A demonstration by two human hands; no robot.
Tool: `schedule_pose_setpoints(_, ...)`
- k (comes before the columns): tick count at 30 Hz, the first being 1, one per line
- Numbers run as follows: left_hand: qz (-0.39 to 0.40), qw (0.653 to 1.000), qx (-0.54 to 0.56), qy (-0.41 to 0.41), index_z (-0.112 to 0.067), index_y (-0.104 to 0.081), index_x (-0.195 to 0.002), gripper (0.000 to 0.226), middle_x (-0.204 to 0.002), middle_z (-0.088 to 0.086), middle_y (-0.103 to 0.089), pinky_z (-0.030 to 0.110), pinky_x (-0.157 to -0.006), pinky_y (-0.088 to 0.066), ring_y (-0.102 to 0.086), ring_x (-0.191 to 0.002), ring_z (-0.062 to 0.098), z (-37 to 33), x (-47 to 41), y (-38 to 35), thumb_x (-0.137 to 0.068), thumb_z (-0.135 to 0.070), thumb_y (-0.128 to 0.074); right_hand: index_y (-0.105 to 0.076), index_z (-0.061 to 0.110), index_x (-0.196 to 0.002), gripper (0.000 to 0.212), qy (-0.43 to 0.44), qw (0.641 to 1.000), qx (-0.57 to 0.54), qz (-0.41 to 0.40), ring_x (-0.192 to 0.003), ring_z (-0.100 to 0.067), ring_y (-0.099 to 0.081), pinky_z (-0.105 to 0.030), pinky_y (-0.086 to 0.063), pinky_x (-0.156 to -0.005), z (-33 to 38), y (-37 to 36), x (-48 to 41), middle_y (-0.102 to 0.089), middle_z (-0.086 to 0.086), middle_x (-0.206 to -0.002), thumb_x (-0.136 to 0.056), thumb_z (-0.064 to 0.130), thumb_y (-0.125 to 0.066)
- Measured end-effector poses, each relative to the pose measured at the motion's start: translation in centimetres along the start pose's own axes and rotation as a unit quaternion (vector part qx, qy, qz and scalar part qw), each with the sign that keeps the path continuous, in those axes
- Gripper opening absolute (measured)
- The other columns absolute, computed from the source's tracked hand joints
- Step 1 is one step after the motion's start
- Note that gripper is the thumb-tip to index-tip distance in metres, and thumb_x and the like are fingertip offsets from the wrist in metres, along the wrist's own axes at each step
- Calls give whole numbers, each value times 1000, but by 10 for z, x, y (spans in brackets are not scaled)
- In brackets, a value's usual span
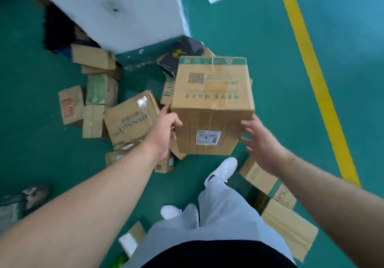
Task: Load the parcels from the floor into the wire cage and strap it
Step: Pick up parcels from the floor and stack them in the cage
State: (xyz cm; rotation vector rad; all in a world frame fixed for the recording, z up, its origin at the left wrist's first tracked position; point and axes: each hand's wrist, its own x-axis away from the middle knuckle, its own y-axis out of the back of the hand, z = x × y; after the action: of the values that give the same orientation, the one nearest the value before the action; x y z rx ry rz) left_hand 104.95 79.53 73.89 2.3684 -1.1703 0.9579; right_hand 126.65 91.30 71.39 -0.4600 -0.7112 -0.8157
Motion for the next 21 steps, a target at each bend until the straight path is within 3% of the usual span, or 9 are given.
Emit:
schedule_pose_setpoints(2,-45,999,25,-5,-19,-57,-99,23,-103,-2,-66,33,-82,-43,-58,-101,21,14,36,47,-88,-5,-43,-47,50,-141,47,47,997,47,30,-115,4,-59,-23,-39,-92,-1,-50,12,-64,29,-127,-99,31,-50)
schedule_pose_setpoints(4,-87,994,73,-1,-15,-55,-97,15,-101,-2,-64,29,-77,-41,-56,-98,19,33,66,88,-89,-8,-44,-53,44,-137,41,51,995,76,49,-108,10,-59,-18,-39,-85,-8,-95,22,-67,28,-120,-103,20,-47)
schedule_pose_setpoints(6,-140,981,136,3,-14,-57,-95,15,-93,-3,-65,26,-70,-43,-57,-87,15,56,106,138,-90,-7,-45,-63,37,-127,30,32,992,107,60,-117,1,-57,-20,-37,-86,-20,-147,33,-67,21,-123,-101,26,-52)
schedule_pose_setpoints(8,-170,971,168,-21,-14,-62,-96,23,-84,-6,-69,19,-61,-48,-63,-76,8,82,149,189,-91,-3,-42,-68,34,-118,23,32,984,151,92,-125,-8,-55,-30,-37,-97,-35,-202,46,-67,18,-123,-98,32,-56)
schedule_pose_setpoints(10,-203,959,193,-38,-17,-63,-106,35,-82,-10,-72,16,-60,-49,-66,-69,0,108,188,232,-90,1,-39,-66,41,-119,24,35,973,181,135,-120,-2,-53,-36,-33,-102,-50,-254,61,-66,24,-120,-99,33,-56)
schedule_pose_setpoints(13,-269,930,247,-41,-25,-60,-121,44,-102,-6,-72,28,-73,-48,-66,-82,4,154,251,292,-84,-7,-45,-58,51,-131,35,20,954,203,217,-123,-7,-55,-39,-38,-102,-74,-335,91,-68,25,-123,-102,33,-52)
schedule_pose_setpoints(17,-322,900,292,-33,-39,-57,-130,55,-104,-13,-74,21,-67,-49,-66,-79,0,207,334,348,-89,-6,-42,-55,53,-132,35,30,916,271,292,-118,-10,-60,-39,-46,-94,-106,-439,132,-71,23,-117,-104,33,-47)
schedule_pose_setpoints(19,-364,871,330,-28,-40,-53,-134,53,-114,-11,-72,22,-74,-49,-65,-91,5,230,373,371,-91,-12,-43,-58,49,-128,31,33,899,300,317,-111,-8,-63,-34,-46,-88,-119,-487,151,-73,21,-114,-105,32,-48)
schedule_pose_setpoints(21,-408,839,359,-16,-28,-52,-140,58,-122,-3,-70,32,-86,-47,-63,-105,14,250,402,389,-82,-29,-52,-60,37,-130,30,28,880,334,336,-109,-12,-64,-34,-48,-85,-129,-530,171,-72,11,-120,-102,40,-52)
